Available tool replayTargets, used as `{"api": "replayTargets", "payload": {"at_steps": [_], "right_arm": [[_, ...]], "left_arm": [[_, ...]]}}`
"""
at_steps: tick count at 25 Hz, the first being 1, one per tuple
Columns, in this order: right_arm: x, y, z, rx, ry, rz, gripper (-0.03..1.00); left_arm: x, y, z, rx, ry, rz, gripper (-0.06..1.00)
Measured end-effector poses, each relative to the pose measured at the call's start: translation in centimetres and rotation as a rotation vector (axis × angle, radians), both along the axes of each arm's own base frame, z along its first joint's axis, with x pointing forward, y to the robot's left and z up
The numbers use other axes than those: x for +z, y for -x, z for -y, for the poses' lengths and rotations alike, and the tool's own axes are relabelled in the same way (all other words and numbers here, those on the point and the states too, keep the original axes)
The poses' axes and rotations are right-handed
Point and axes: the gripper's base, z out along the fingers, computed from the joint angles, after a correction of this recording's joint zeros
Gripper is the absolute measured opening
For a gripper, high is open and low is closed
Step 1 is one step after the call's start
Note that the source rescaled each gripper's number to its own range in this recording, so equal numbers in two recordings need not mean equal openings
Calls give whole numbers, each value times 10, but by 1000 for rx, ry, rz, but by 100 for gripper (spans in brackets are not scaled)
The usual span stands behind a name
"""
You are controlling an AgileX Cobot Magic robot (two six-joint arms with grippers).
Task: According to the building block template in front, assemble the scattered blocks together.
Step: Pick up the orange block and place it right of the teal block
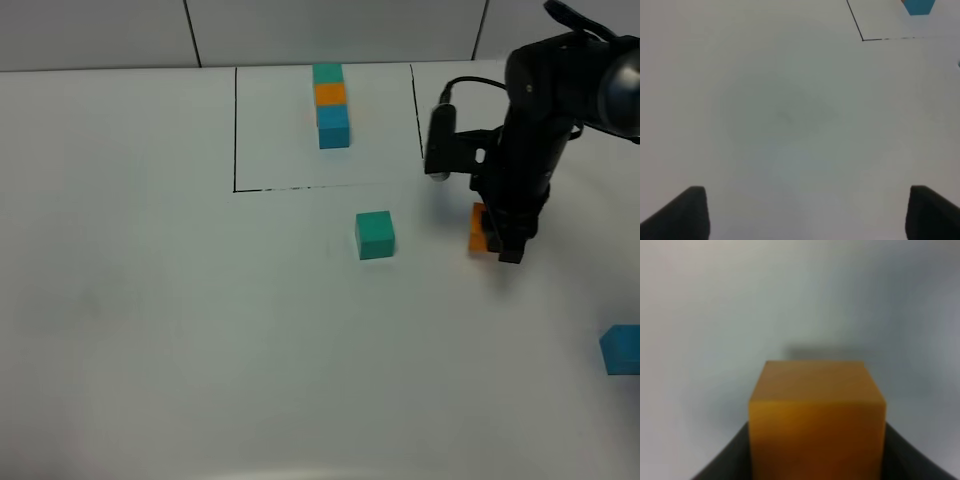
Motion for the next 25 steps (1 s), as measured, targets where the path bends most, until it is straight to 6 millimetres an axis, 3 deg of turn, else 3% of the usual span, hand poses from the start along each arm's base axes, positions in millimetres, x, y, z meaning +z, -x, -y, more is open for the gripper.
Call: {"api": "replayTargets", "payload": {"at_steps": [6,10,18,25], "right_arm": [[4,-8,-36,196,11,37,2],[-3,-14,-50,246,22,17,2],[-25,-16,-52,257,39,-31,2],[-30,-19,-57,242,-9,-3,2]], "left_arm": [[0,0,0,0,0,0,76],[0,0,0,0,0,0,76],[0,0,0,0,0,0,76],[0,0,0,0,1,0,76]]}}
